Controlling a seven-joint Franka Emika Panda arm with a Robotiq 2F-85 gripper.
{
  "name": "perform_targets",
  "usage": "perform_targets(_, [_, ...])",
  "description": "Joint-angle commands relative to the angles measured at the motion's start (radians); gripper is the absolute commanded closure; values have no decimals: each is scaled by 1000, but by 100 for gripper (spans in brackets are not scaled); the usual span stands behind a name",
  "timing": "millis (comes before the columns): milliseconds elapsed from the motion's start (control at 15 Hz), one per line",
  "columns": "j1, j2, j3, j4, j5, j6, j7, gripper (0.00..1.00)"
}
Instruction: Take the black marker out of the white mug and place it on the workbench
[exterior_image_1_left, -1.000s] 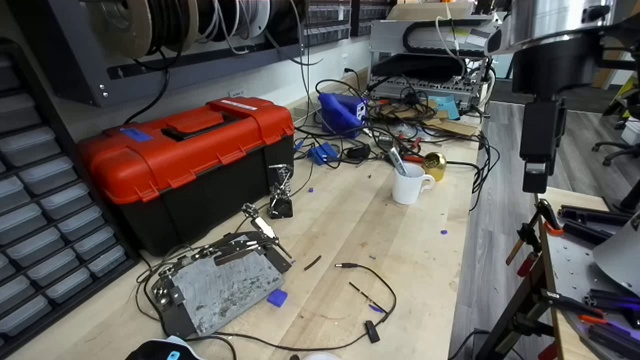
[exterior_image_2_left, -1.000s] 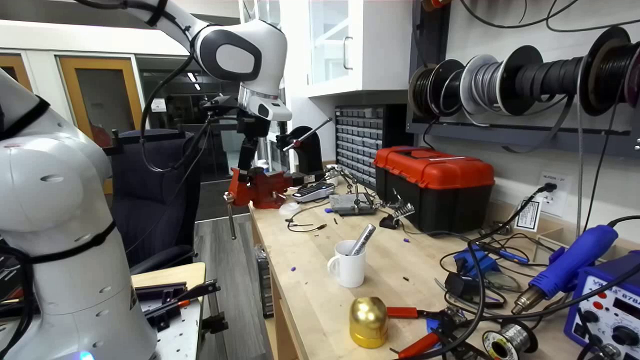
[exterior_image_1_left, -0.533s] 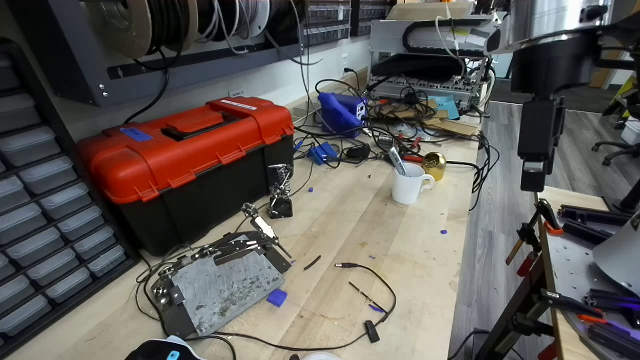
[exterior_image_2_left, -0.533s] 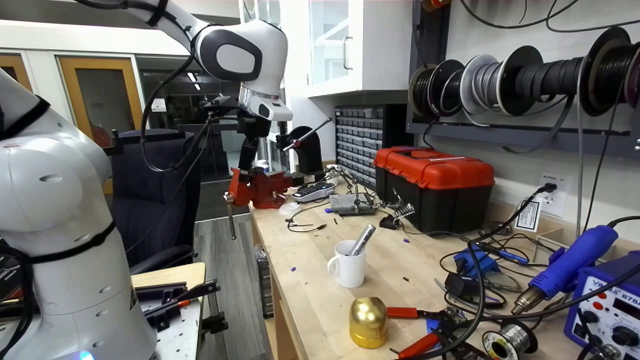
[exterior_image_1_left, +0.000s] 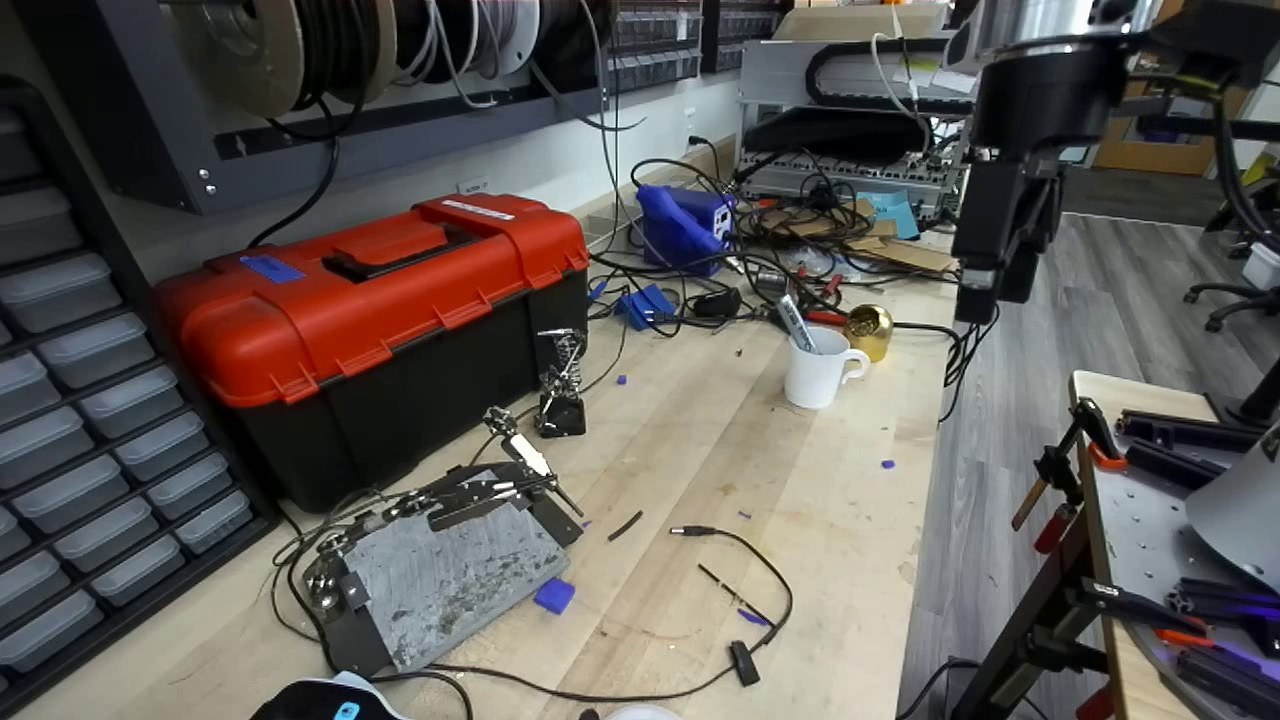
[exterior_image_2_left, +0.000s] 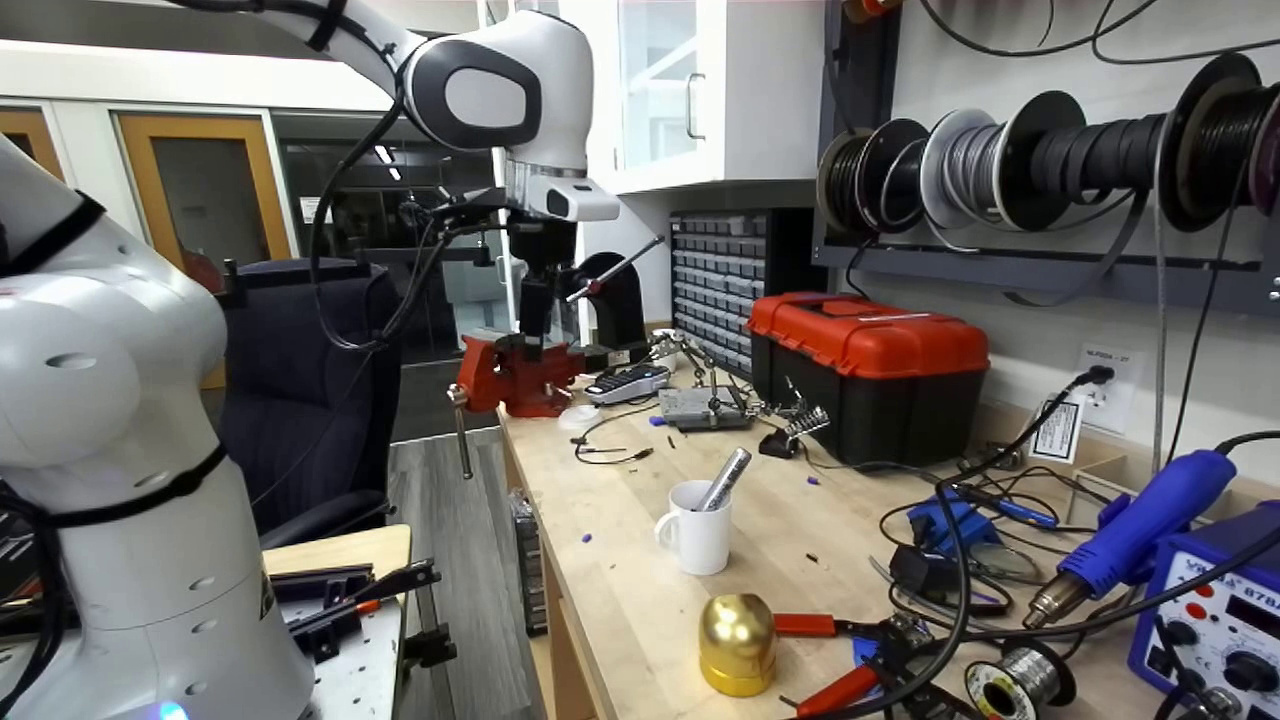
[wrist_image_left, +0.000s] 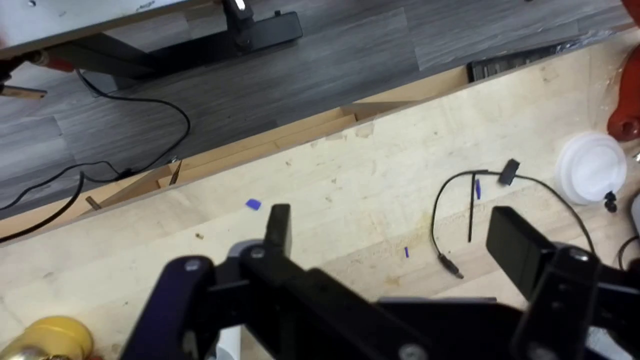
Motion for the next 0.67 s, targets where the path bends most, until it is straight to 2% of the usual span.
perform_targets(0, [-54,-5,-5,28,-102,26,24,0])
perform_targets(333, [-125,23,-28,89,-230,25,25,0])
perform_targets(600, [-139,97,-66,170,-226,18,10,0])
